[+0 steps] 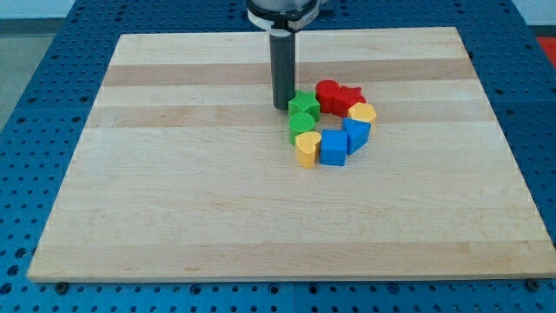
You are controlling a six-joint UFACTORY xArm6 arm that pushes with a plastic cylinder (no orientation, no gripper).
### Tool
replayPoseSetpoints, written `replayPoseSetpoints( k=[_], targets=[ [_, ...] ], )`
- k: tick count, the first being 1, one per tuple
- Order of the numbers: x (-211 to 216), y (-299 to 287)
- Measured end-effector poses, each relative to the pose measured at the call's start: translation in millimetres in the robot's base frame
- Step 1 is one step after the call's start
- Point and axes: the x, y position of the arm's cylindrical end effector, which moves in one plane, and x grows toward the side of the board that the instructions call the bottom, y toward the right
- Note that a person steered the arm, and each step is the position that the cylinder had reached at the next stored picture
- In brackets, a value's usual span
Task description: Push the arm towards the blue triangle
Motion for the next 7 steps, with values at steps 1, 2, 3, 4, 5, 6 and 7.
replayPoseSetpoints(
  k=[1,2,3,4,5,6,7],
  targets=[
    [0.0,-3.5],
    [-0.3,-43.3],
    [1.6,-79.9],
    [44.7,-96.9],
    [101.9,-95.8],
    [136.9,-63.9],
    [149.1,-10.8]
  ],
)
